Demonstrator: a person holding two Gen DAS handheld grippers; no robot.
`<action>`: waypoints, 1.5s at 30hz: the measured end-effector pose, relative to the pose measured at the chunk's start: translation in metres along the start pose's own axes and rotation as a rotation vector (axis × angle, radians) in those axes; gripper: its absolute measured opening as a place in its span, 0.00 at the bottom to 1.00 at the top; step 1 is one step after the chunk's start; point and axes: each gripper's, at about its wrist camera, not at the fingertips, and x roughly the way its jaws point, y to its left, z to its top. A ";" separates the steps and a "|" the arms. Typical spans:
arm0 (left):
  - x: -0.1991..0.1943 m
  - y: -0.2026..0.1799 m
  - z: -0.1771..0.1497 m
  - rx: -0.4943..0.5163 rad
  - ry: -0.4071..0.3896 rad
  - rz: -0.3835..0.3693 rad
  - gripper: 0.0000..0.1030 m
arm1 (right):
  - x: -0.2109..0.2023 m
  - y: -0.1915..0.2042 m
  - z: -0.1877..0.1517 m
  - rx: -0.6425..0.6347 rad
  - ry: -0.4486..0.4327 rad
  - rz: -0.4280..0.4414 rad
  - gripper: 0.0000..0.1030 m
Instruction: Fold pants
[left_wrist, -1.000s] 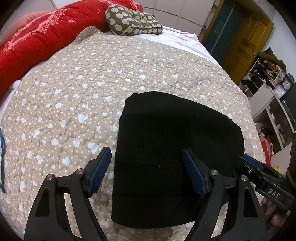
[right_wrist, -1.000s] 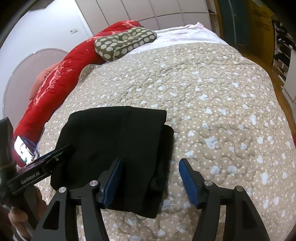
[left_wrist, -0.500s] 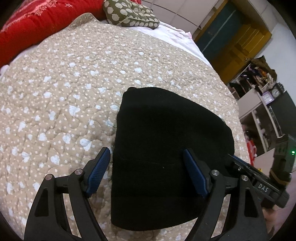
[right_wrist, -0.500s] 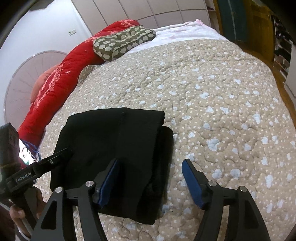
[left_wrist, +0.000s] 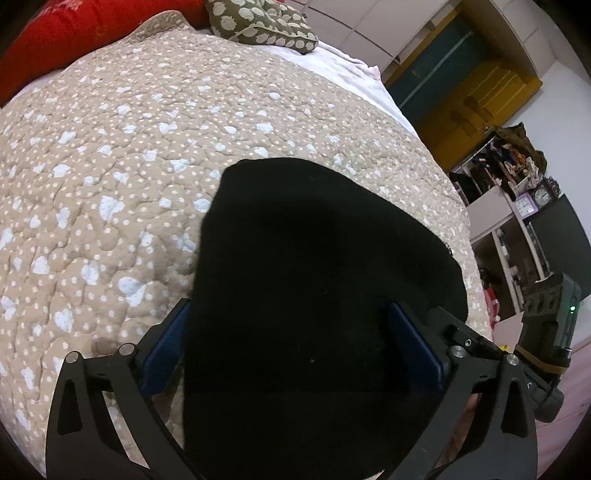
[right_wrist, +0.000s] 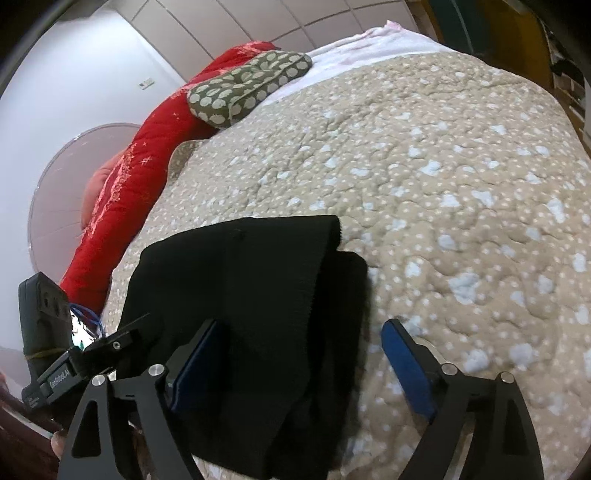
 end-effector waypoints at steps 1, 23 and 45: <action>0.001 -0.002 0.000 0.010 0.000 0.004 0.99 | 0.001 0.001 -0.001 -0.008 -0.008 0.001 0.85; 0.016 -0.009 0.046 0.064 0.008 0.073 0.76 | 0.014 0.019 0.056 -0.191 -0.027 -0.184 0.55; -0.003 -0.020 0.044 0.117 -0.084 0.218 0.76 | -0.019 0.068 0.027 -0.349 -0.078 -0.236 0.29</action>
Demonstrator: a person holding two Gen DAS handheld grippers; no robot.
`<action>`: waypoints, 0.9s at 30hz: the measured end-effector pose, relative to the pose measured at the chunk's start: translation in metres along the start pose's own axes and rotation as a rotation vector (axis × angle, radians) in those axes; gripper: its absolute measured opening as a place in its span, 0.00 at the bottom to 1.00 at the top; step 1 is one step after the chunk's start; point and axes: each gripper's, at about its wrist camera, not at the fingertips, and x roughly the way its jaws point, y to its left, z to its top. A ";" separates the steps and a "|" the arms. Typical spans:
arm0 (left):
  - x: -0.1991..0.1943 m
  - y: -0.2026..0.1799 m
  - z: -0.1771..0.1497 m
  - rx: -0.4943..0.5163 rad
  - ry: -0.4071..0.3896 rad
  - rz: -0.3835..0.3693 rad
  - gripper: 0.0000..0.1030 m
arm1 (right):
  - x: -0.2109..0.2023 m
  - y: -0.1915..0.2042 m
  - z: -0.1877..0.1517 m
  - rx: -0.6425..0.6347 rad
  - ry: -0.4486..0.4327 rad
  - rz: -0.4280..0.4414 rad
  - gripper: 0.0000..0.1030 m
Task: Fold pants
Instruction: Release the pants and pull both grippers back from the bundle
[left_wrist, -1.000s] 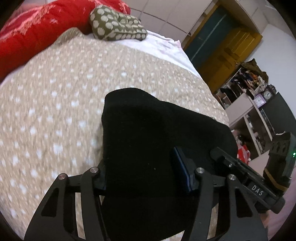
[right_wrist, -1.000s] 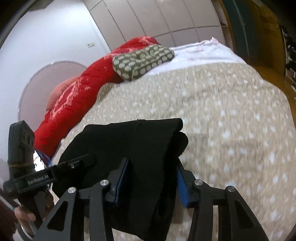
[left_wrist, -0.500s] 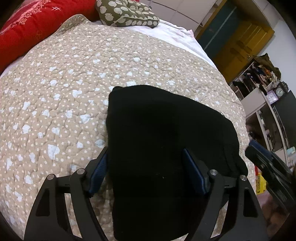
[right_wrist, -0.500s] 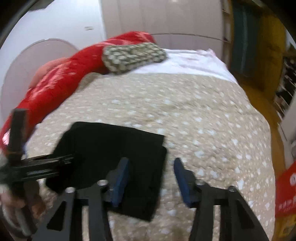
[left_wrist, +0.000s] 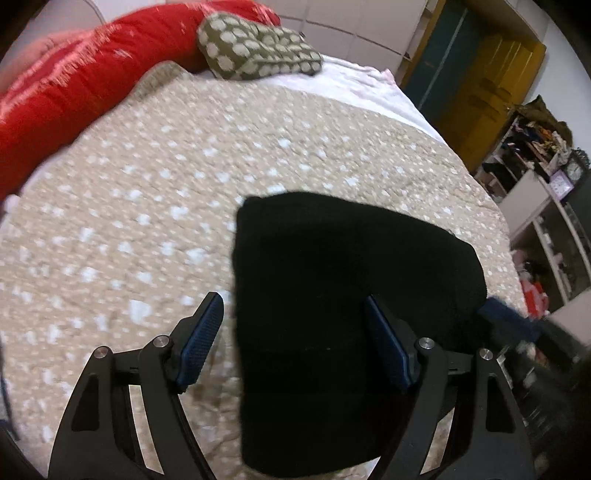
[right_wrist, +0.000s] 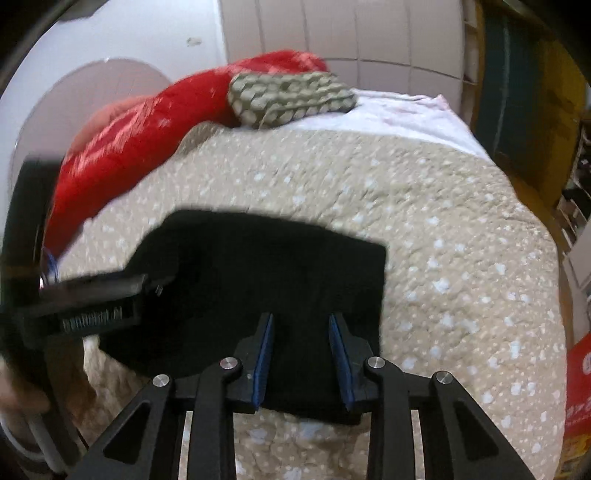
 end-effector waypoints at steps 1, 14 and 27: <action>-0.004 0.000 -0.001 0.005 -0.017 0.021 0.76 | -0.002 -0.002 0.004 0.015 -0.018 -0.008 0.32; -0.037 -0.009 -0.022 0.079 -0.156 0.196 0.76 | 0.009 0.000 0.008 0.049 0.024 -0.056 0.40; -0.047 -0.021 -0.042 0.086 -0.169 0.231 0.76 | -0.016 0.006 -0.012 0.086 -0.018 -0.066 0.42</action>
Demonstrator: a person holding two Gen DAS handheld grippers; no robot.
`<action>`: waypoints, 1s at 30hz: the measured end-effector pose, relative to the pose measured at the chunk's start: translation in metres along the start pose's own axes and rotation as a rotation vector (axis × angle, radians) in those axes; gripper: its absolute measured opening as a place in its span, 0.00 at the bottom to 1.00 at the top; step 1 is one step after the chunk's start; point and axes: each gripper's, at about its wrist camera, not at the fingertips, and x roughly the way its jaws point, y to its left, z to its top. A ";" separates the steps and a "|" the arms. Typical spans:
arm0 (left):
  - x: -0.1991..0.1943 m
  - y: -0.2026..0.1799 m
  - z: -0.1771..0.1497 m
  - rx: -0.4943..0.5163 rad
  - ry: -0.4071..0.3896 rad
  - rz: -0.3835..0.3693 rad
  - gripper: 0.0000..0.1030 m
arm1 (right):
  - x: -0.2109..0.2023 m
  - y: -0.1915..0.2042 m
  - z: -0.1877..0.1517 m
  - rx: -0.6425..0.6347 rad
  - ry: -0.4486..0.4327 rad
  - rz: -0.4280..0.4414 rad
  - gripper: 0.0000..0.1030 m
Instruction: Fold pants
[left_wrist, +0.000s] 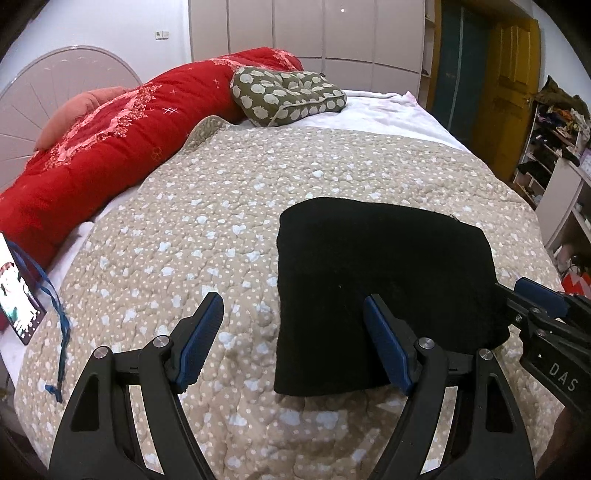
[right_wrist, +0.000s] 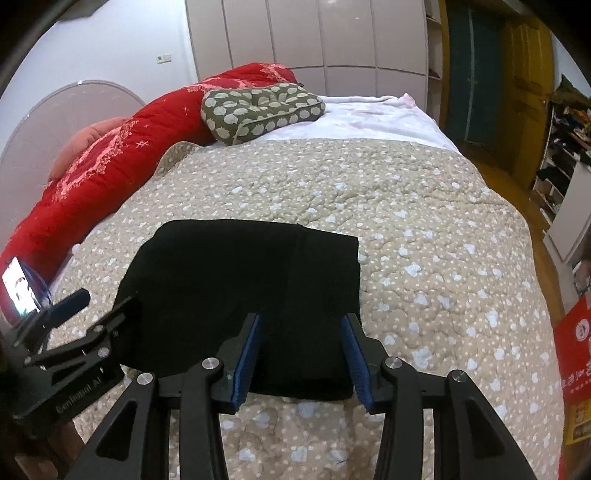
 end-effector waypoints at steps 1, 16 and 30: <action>-0.001 -0.001 -0.001 0.001 0.000 0.004 0.76 | -0.001 0.000 0.000 0.002 0.000 -0.003 0.42; -0.012 -0.004 -0.008 0.000 -0.008 0.017 0.76 | -0.011 0.002 -0.010 0.008 -0.003 -0.005 0.42; -0.010 -0.009 -0.011 0.015 0.002 0.002 0.76 | -0.011 0.002 -0.014 0.014 0.010 0.000 0.42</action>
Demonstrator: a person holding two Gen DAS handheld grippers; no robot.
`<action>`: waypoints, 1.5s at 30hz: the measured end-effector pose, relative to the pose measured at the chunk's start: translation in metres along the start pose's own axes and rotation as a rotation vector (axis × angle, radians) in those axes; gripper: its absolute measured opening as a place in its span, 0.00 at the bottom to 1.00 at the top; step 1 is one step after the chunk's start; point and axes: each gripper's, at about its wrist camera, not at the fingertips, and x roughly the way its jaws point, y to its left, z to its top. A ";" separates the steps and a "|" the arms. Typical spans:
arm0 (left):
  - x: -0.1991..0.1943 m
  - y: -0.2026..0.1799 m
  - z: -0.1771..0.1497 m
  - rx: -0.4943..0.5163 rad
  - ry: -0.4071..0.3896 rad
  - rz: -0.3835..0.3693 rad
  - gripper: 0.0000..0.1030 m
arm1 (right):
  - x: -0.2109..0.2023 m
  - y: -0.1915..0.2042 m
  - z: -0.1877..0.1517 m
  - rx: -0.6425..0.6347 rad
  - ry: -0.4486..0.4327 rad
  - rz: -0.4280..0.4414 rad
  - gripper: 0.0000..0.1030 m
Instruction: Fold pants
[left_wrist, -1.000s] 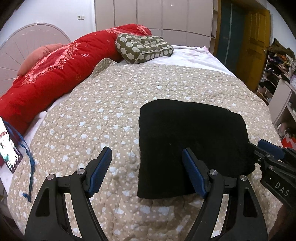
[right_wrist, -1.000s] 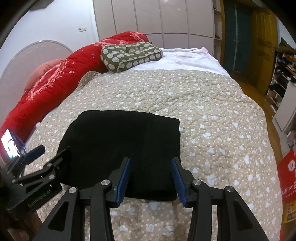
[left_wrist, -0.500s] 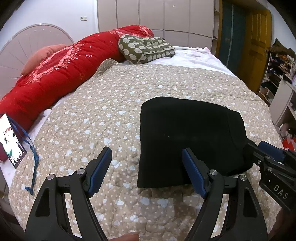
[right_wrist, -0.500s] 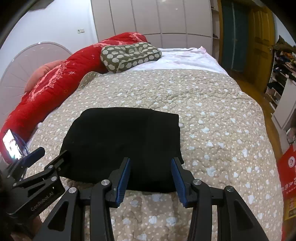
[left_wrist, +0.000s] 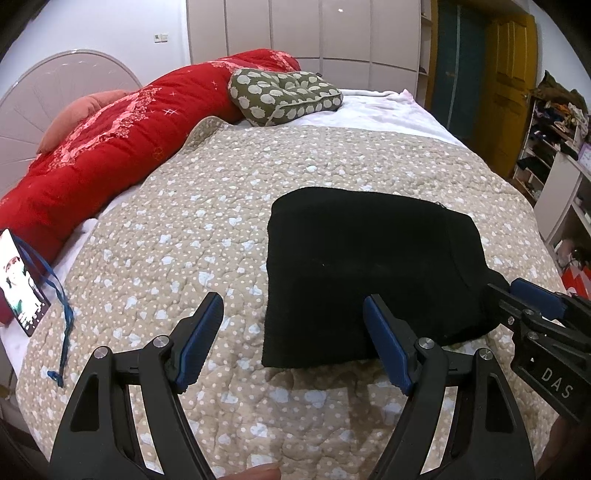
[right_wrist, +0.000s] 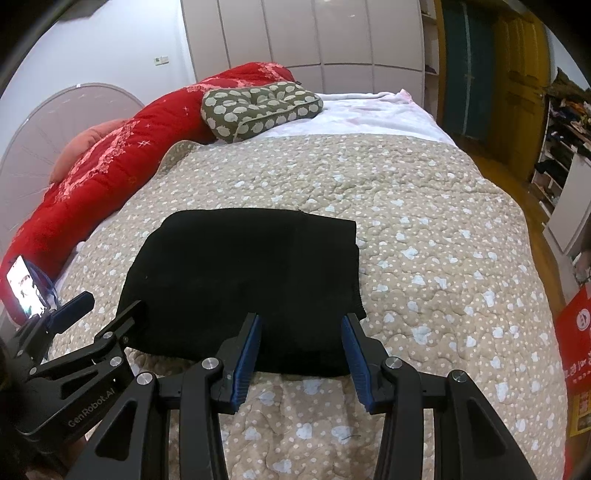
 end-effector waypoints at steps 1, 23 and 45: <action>0.000 0.000 0.000 0.000 0.002 -0.001 0.76 | 0.000 0.000 0.000 0.000 0.002 0.000 0.42; 0.003 -0.002 0.001 0.010 0.018 -0.010 0.76 | 0.005 0.001 0.004 -0.006 0.011 0.004 0.42; 0.003 0.000 0.001 0.009 0.019 -0.011 0.76 | 0.007 0.004 0.004 -0.019 0.021 0.008 0.43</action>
